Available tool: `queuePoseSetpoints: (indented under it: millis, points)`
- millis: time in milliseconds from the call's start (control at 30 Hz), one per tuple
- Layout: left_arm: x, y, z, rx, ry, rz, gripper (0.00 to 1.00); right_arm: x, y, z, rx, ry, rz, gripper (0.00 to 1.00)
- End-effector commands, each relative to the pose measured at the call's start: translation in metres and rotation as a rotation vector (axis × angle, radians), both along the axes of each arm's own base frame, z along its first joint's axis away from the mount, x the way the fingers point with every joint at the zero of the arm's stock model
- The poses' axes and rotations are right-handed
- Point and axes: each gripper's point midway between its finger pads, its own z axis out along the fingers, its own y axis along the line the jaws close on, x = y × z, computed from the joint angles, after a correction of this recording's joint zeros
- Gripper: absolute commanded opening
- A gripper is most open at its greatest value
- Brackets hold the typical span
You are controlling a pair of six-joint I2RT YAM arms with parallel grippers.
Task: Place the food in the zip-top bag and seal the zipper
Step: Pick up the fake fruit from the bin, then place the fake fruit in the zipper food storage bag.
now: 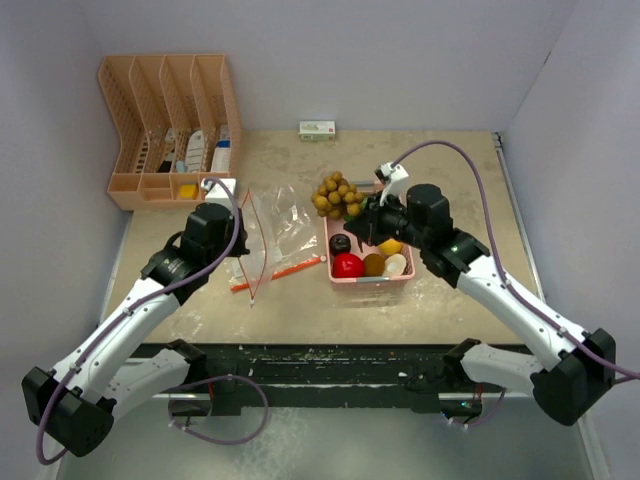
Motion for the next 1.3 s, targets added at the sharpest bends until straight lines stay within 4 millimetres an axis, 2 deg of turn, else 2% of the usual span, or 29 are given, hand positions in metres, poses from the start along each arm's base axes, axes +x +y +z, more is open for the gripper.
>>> queuePoseSetpoints:
  millis: [0, 100, 300, 400, 467, 1033, 1133, 1267]
  points:
    - [0.01, -0.005, 0.012, -0.042, -0.053, 0.008, 0.0, -0.055, 0.044, 0.054, 0.275, -0.121, 0.384, 0.0]
    - [0.012, -0.011, 0.01, -0.069, -0.055, -0.003, 0.0, -0.082, 0.056, 0.07, 0.375, -0.159, 0.529, 0.0]
    - [0.018, -0.021, 0.003, -0.107, -0.045, -0.015, 0.0, -0.125, 0.09, 0.085, 0.444, -0.216, 0.736, 0.0]
    - [0.021, -0.025, 0.001, -0.117, -0.043, -0.019, 0.0, -0.14, 0.1, 0.09, 0.503, -0.222, 0.809, 0.0]
    - [0.023, -0.027, 0.0, -0.122, -0.042, -0.021, 0.0, -0.142, 0.103, 0.088, 0.528, -0.218, 0.816, 0.0]
    - [0.024, -0.038, 0.012, -0.195, -0.057, -0.044, 0.0, -0.139, 0.11, 0.024, 0.483, -0.12, 0.817, 0.0]
    - [0.022, -0.038, 0.015, -0.198, -0.059, -0.045, 0.0, -0.132, 0.114, 0.005, 0.445, -0.089, 0.803, 0.0]
    - [0.017, -0.035, 0.022, -0.194, -0.06, -0.05, 0.0, -0.124, 0.116, -0.034, 0.359, -0.023, 0.779, 0.0]
